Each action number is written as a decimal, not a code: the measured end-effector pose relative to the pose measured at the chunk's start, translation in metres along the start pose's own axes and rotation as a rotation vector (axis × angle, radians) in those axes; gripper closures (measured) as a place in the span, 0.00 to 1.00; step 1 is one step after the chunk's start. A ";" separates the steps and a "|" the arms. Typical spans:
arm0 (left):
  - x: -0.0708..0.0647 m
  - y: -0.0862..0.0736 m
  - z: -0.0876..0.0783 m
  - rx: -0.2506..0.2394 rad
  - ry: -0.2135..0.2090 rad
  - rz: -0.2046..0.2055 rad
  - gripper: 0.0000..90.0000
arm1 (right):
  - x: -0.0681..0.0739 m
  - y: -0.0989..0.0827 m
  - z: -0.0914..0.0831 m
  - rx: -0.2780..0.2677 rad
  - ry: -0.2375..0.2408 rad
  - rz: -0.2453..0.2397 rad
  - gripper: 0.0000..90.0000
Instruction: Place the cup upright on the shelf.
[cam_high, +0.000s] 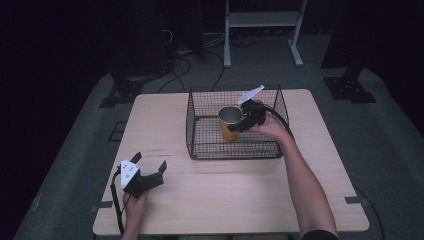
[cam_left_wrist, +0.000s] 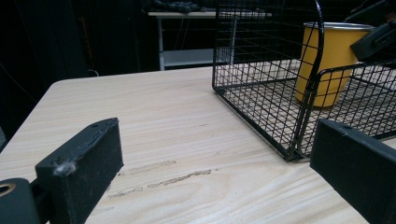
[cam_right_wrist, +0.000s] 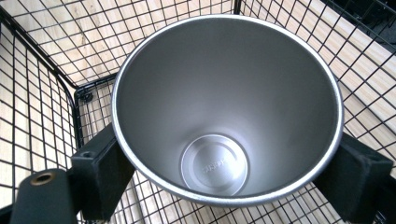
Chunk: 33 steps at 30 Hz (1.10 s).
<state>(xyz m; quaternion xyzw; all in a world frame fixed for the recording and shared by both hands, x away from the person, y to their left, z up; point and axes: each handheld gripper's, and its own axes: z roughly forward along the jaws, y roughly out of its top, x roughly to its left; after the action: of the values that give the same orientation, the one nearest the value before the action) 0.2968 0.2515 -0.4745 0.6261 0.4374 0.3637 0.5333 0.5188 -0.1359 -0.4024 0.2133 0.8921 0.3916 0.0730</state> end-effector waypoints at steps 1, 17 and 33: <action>0.000 0.000 0.000 0.000 0.000 0.000 0.02 | 0.000 0.000 0.000 0.002 0.001 0.001 0.15; 0.000 0.000 0.000 0.000 0.000 0.002 0.02 | 0.007 0.000 -0.006 0.014 -0.040 -0.032 0.10; 0.000 0.000 0.000 -0.002 -0.001 0.003 0.02 | 0.012 0.004 -0.022 -0.028 -0.081 -0.024 0.10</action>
<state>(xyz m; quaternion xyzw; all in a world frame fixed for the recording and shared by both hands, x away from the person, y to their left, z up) 0.2967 0.2512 -0.4745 0.6265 0.4359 0.3645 0.5335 0.5030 -0.1426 -0.3840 0.2170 0.8855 0.3940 0.1166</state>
